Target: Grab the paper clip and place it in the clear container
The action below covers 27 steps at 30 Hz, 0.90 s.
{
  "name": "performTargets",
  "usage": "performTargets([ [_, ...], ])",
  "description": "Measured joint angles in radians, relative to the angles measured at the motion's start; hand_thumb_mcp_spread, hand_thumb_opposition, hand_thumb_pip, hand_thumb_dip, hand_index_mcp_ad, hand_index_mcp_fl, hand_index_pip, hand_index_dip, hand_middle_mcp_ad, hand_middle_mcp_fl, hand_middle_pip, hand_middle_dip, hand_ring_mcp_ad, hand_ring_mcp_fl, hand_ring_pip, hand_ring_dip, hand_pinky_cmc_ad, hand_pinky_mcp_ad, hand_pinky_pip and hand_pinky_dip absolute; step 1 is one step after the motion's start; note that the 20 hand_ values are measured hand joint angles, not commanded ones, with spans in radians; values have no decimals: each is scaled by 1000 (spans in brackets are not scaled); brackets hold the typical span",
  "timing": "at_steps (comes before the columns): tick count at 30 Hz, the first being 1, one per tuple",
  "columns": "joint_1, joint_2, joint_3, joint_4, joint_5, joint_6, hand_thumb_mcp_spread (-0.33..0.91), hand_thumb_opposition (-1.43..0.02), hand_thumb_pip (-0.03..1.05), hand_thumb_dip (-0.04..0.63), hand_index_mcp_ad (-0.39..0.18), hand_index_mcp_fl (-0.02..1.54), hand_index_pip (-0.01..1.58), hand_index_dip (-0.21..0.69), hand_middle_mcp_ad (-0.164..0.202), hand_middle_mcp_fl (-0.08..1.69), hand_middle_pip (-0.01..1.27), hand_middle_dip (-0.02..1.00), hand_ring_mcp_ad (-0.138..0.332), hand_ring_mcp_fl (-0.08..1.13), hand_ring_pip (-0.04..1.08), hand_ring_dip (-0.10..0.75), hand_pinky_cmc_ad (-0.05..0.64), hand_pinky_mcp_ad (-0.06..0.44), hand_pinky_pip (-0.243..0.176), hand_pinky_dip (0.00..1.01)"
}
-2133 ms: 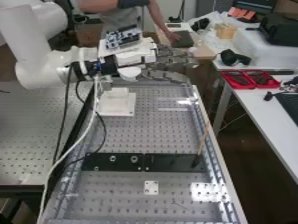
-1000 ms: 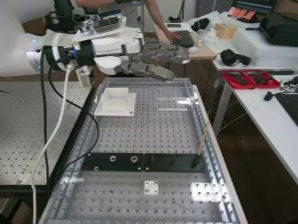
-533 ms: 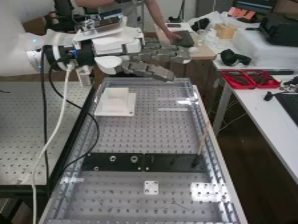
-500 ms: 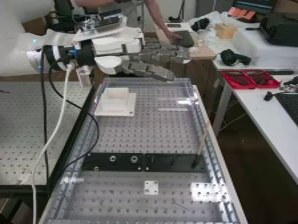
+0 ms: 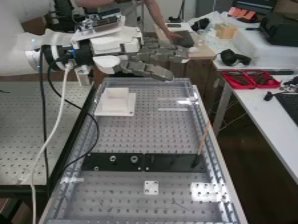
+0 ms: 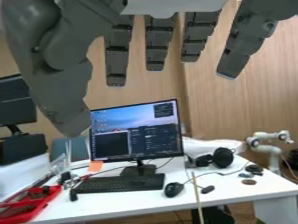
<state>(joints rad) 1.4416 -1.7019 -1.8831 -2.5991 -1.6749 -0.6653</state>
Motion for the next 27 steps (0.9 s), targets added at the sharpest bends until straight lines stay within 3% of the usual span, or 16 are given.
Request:
performTargets([
  [27,1,-7,3,-21,34,-15,302,-749,653,237,-206,204,405,28,5,75,122,175,94,-2,91,99,367,281,-75,372],
])
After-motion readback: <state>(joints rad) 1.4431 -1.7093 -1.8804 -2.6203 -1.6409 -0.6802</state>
